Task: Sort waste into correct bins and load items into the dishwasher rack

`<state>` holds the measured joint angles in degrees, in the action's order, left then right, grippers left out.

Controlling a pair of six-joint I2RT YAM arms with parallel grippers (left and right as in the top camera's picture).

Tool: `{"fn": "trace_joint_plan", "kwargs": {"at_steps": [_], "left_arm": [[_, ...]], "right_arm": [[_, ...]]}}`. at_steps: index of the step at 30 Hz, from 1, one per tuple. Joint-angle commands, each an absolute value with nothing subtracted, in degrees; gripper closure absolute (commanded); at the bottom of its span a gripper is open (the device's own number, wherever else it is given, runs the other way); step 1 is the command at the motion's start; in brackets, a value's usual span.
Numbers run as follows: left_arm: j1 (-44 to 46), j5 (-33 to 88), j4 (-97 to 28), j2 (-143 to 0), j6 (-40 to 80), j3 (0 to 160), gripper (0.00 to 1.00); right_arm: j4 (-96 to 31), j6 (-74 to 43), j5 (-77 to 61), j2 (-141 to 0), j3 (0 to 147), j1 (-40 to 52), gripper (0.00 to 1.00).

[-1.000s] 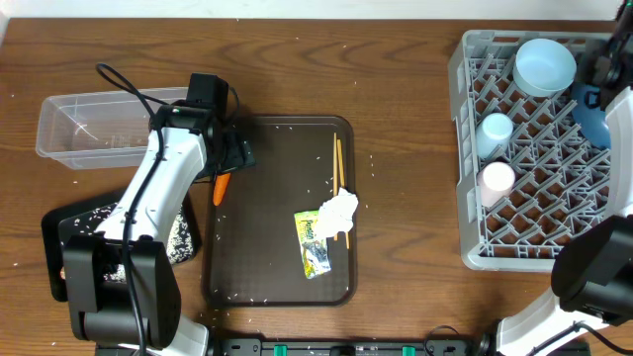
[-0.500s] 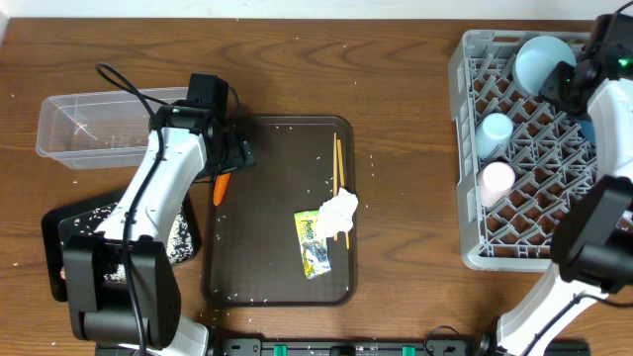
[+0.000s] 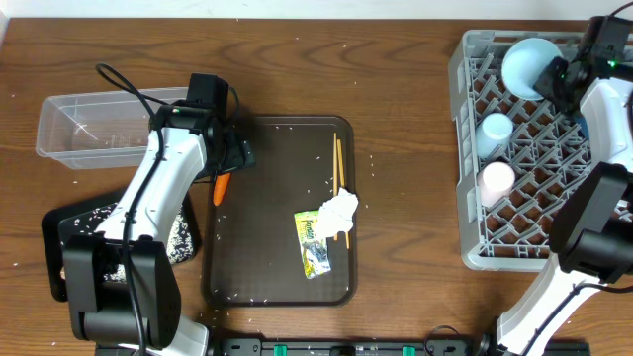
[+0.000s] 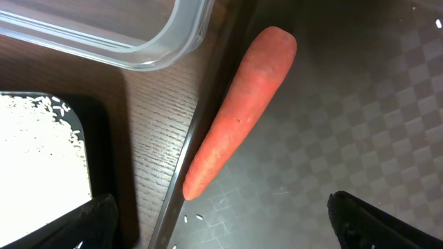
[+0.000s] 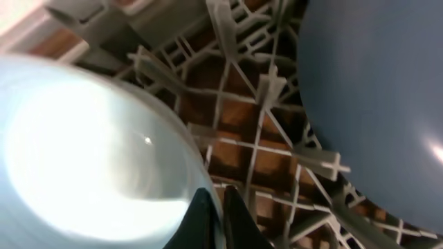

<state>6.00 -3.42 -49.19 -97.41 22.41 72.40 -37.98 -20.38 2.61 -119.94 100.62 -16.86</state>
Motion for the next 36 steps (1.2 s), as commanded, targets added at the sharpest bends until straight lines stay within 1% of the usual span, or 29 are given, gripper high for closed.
{"fn": "trace_joint_plan", "kwargs": {"at_steps": [1,6,11,14,16,17,19,21,23,24,25,36], "left_arm": [[5.8,-4.1,-49.3,-97.0,21.6,72.3,0.02],[5.8,-4.1,-49.3,-97.0,21.7,72.3,0.02],[5.8,-4.1,-49.4,-97.0,21.7,72.3,0.02],[5.8,-4.1,-49.3,-97.0,21.7,72.3,0.02],[5.8,-4.1,-49.3,-97.0,21.6,72.3,0.02],[5.8,-4.1,-49.3,-97.0,21.7,72.3,0.02],[5.8,-4.1,-49.3,-97.0,21.7,72.3,0.02],[5.8,-4.1,-49.3,-97.0,21.7,72.3,0.02],[5.8,-4.1,-49.3,-97.0,21.6,72.3,0.02],[5.8,-4.1,-49.4,-97.0,21.7,72.3,0.02],[5.8,-4.1,-49.4,-97.0,21.7,72.3,0.02],[5.8,-4.1,-49.3,-97.0,21.6,72.3,0.02]], "right_arm": [[-37.5,-19.0,2.7,-120.4,100.4,-16.2,0.99],[-37.7,-16.6,-0.2,-119.4,100.5,-16.4,0.99],[-40.0,-16.7,-7.6,-116.6,100.5,-17.2,0.99],[-40.3,-16.7,-9.2,-116.8,100.4,-17.2,0.98],[-40.3,-16.7,-9.3,-117.6,100.4,-16.9,0.87],[-40.2,-16.7,-9.3,-118.3,100.4,-16.8,0.83],[-39.7,-16.7,-9.3,-119.6,100.4,-16.4,0.8],[-38.8,-17.1,-9.4,-121.4,100.4,-15.9,0.8],[-38.3,-17.1,-9.5,-122.6,100.4,-15.8,0.83],[-38.1,-17.1,-9.6,-123.0,100.4,-15.8,0.93],[-38.1,-17.1,-9.6,-123.1,100.4,-15.8,0.99],[-37.1,-15.5,-11.0,-120.0,100.4,-17.2,0.99]]}}
